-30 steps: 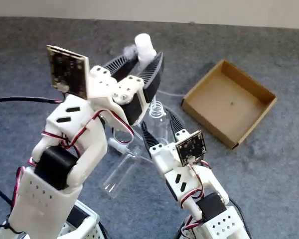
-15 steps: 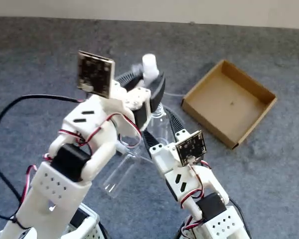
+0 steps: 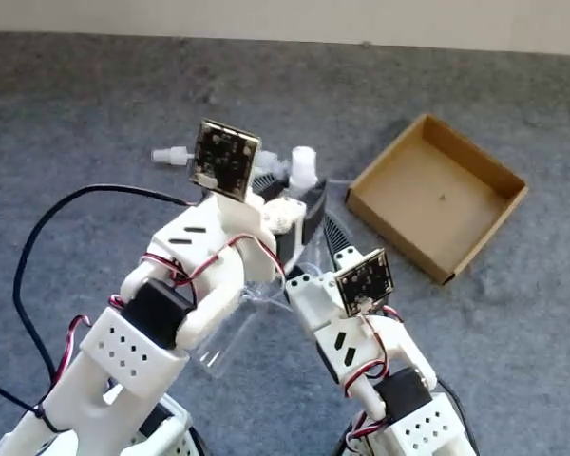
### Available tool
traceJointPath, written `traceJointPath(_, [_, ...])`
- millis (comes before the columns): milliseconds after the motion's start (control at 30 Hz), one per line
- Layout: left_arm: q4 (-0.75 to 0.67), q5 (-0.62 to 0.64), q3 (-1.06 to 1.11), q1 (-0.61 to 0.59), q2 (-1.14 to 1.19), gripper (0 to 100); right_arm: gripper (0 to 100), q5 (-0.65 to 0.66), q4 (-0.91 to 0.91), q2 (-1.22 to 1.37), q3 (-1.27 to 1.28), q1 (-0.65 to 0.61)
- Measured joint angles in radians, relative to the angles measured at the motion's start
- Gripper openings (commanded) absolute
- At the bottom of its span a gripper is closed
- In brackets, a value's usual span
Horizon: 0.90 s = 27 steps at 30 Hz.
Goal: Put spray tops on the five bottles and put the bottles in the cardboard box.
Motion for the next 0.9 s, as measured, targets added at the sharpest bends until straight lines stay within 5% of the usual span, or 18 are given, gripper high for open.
traceJointPath(400, [0.206, -0.124, 0.000, 0.034, -0.005, 19, 9.8, 0.002, 0.000, 0.000, 0.002, 0.048])
traceJointPath(900, [0.252, -0.124, 0.000, 0.034, -0.005, 20, 9.8, 0.002, 0.000, 0.000, 0.002, 0.054])
